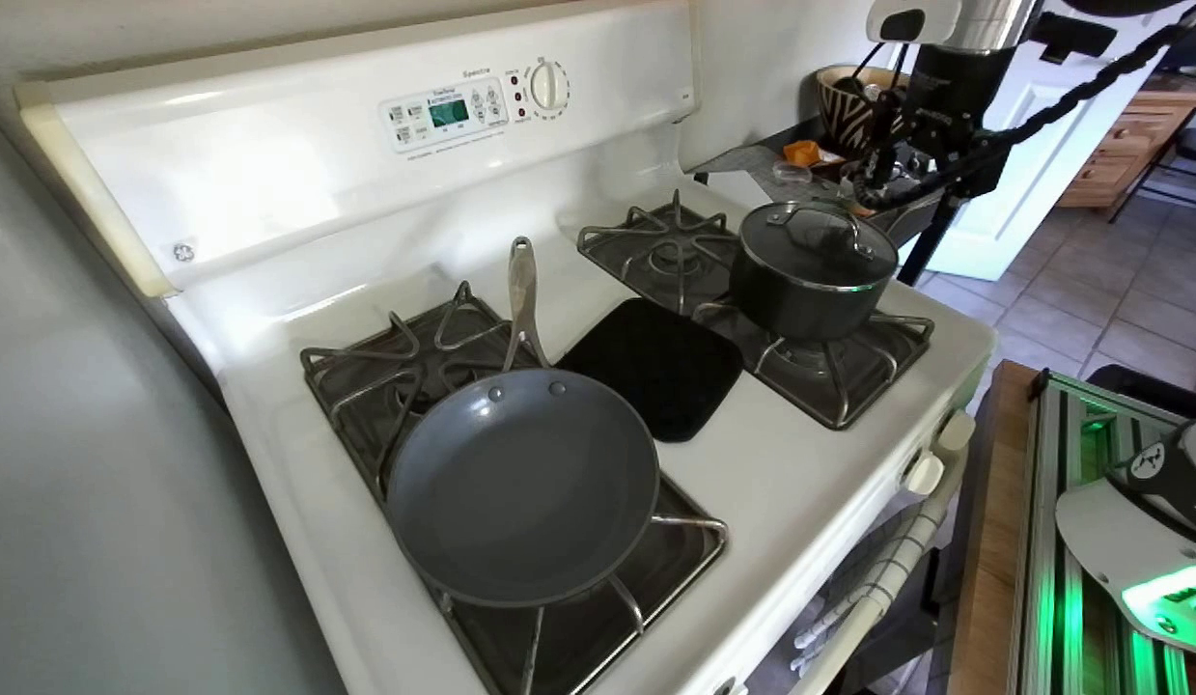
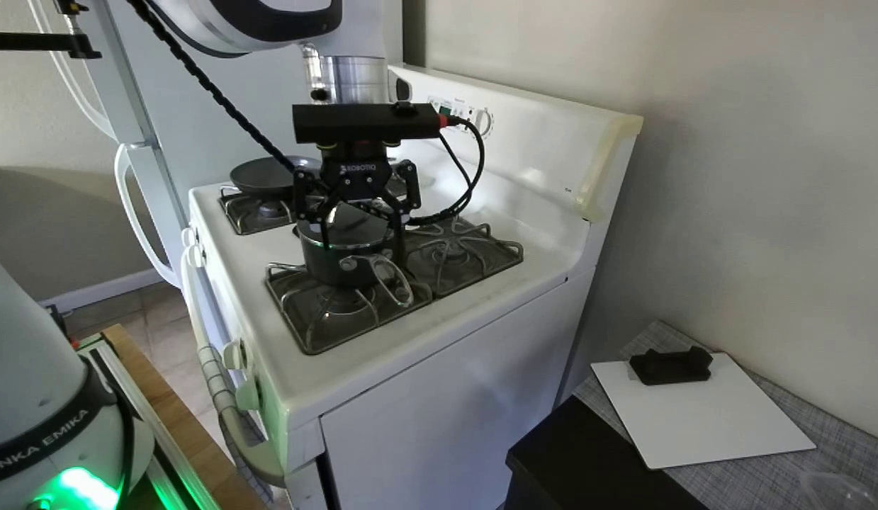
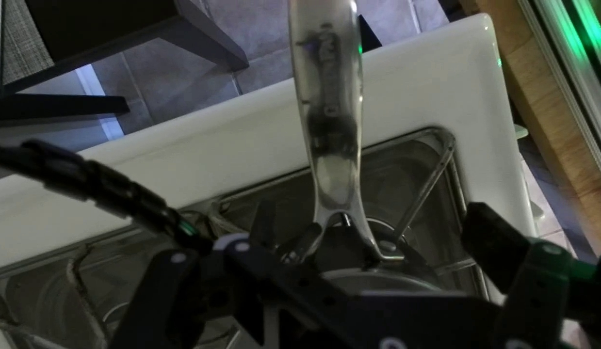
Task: Put the lid on the right pot, the push the pot backwards
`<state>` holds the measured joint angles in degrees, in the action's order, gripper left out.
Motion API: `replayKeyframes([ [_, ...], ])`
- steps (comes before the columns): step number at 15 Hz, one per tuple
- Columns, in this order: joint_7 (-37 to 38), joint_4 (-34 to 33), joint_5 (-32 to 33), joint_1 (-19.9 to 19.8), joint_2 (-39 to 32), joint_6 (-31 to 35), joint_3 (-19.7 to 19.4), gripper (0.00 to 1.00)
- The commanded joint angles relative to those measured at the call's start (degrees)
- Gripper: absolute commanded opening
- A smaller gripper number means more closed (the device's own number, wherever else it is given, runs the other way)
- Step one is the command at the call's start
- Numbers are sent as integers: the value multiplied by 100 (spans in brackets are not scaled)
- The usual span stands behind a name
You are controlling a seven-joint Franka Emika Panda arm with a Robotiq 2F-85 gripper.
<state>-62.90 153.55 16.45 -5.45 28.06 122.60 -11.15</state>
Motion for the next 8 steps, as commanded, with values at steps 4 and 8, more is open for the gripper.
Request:
replayKeyframes([
  [4, 231, 38, 47, -8, -318, 212, -4, 60],
  [8, 300, 20, 47, -10, -420, 313, 4, 81],
])
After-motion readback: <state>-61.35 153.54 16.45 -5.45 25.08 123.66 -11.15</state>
